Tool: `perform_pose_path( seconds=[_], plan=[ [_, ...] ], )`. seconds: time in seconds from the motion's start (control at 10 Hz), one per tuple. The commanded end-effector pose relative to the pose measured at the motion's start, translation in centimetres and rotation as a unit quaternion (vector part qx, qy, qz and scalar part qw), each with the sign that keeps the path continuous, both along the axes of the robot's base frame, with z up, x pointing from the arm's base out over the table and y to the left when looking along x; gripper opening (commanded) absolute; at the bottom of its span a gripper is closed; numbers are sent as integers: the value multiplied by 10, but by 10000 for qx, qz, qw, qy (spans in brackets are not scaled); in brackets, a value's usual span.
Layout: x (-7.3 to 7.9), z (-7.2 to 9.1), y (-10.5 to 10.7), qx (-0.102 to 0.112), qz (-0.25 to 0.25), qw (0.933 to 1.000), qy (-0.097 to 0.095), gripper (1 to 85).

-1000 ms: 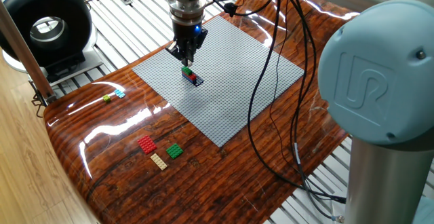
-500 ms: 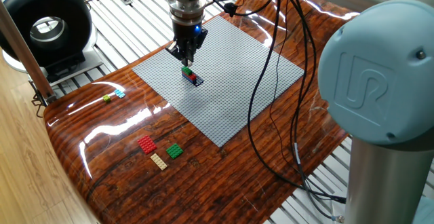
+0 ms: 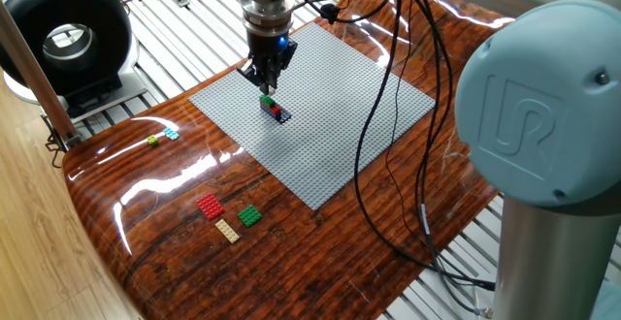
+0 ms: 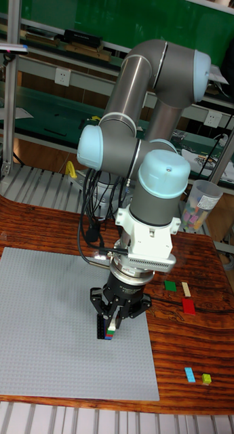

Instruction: Build with small Lego blocks

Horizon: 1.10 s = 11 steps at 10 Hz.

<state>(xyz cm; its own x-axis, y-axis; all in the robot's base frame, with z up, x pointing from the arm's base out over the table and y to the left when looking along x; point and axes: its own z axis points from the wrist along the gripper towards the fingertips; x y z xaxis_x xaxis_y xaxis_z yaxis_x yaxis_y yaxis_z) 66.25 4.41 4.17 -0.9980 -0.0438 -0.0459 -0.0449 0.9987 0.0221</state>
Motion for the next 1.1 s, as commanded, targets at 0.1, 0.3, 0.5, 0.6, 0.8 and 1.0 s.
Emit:
perform_pose_path(
  seconds=[0.1, 0.3, 0.5, 0.6, 0.8, 1.0],
  plan=[
    [3, 0, 1, 44, 26, 10000, -18, 13],
    [3, 1, -2, 19, 57, 10000, -11, 13],
    [1, 0, -4, 34, 72, 10000, -11, 13],
    [1, 0, -3, 49, 72, 10000, -19, 13],
    [1, 0, -2, 64, 80, 9999, -19, 13],
    [-1, 2, 1, 64, 88, 9999, -4, 13]
  ],
)
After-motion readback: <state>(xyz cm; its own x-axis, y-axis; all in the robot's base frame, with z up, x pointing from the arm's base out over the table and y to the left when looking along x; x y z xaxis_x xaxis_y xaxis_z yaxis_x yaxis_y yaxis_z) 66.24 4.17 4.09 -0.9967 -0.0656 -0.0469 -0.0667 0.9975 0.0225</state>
